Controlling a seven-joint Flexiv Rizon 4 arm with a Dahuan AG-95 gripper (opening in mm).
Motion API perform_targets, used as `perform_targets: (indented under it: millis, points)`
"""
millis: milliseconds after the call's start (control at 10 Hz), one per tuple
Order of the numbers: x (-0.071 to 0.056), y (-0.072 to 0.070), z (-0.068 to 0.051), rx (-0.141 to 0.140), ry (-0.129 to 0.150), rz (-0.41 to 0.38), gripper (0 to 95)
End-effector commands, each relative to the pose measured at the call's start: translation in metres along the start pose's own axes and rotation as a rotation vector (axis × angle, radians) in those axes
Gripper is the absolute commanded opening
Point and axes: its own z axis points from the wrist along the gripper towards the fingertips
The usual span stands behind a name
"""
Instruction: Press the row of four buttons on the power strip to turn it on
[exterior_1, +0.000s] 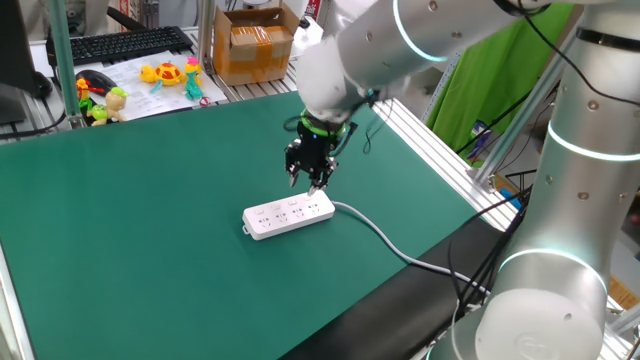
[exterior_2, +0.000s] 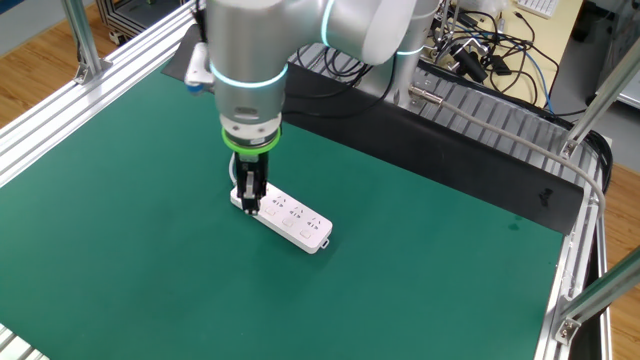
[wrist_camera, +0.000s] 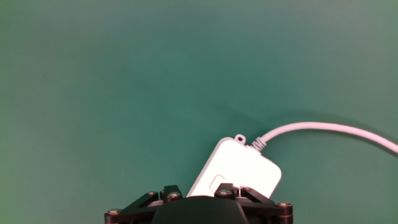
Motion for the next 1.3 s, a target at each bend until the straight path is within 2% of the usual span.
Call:
perform_targets:
  millis: [100,200,300,400,500,600,1300]
  points:
    - [-0.001,0.001,0.001,-0.012,0.054,0.004,57.0]
    - [0.0,0.002,0.003,-0.013,0.054,-0.008,57.0]
    - [0.002,0.004,0.005,-0.019,0.053,-0.011,38.0]
    - [0.003,0.004,0.007,-0.025,0.053,-0.008,38.0]
    - [0.004,0.005,0.009,-0.039,0.041,0.001,57.0]
    - [0.005,0.005,0.01,-0.054,0.017,-0.005,57.0]
    - [0.001,0.01,0.021,-0.047,0.007,-0.018,57.0]
